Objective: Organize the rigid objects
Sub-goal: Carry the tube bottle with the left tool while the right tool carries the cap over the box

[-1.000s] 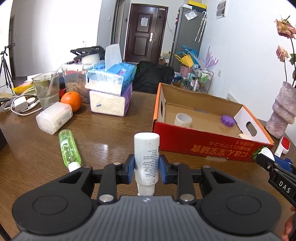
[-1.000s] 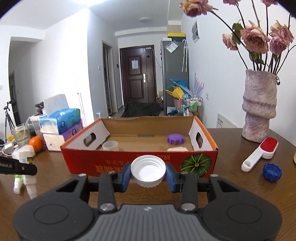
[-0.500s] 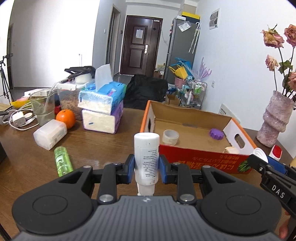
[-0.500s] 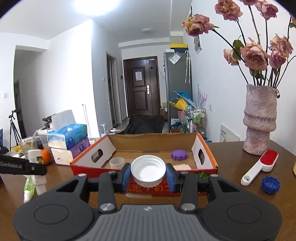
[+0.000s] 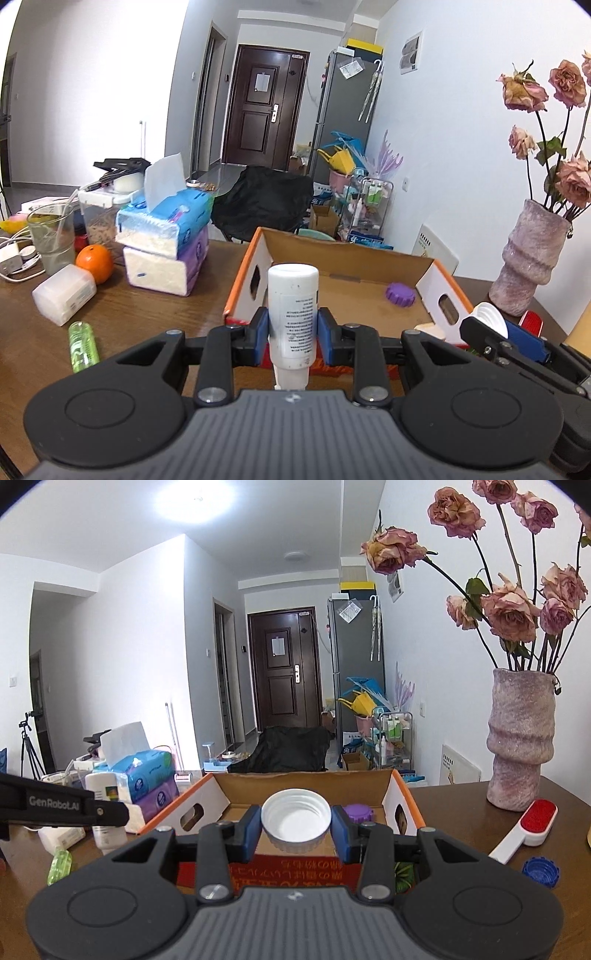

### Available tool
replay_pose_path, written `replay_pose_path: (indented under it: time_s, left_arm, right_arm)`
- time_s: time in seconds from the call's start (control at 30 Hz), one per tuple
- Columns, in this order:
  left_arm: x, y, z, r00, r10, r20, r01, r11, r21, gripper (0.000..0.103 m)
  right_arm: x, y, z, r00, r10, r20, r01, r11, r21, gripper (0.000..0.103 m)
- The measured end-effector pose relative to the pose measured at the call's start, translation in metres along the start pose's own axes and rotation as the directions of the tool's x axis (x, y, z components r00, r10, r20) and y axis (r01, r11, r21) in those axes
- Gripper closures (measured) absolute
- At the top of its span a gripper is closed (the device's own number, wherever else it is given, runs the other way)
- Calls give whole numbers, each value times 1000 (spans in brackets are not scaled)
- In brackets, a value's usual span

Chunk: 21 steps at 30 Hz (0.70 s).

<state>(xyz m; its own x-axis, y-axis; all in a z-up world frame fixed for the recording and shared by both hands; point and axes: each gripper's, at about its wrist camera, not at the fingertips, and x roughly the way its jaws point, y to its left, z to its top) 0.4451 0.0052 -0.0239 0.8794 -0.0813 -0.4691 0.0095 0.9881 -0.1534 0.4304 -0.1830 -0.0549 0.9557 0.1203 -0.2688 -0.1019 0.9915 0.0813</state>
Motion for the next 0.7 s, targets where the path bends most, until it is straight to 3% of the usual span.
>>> replay_pose_path:
  time_s: [0.7]
  left_arm:
    - [66, -29, 35, 1000, -20, 25, 19, 1000, 4, 74]
  right_arm:
    - [63, -16, 23, 1000, -19, 25, 20, 1000, -10, 64]
